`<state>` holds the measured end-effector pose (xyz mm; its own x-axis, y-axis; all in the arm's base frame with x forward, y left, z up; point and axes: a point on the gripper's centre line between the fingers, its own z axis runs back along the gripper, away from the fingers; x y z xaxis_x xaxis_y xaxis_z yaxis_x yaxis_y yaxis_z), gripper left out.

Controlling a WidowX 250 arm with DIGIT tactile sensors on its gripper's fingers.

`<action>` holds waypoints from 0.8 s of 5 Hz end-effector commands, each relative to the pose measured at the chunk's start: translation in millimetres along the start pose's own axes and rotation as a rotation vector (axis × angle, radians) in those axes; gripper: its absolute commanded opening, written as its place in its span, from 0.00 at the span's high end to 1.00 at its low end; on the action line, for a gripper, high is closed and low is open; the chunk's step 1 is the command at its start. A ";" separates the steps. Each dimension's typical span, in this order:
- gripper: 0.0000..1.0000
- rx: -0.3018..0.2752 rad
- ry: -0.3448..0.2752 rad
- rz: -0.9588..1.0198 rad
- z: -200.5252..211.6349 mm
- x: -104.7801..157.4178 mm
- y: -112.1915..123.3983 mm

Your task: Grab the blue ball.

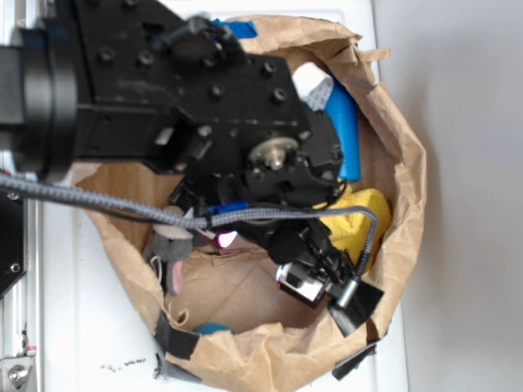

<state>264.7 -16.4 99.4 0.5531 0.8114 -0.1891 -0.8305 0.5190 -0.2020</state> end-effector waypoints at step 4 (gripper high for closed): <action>0.00 0.114 0.040 0.040 -38.8 -31.8 8.5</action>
<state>245.1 -47.0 63.0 0.5097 0.8230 -0.2508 -0.8572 0.5106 -0.0667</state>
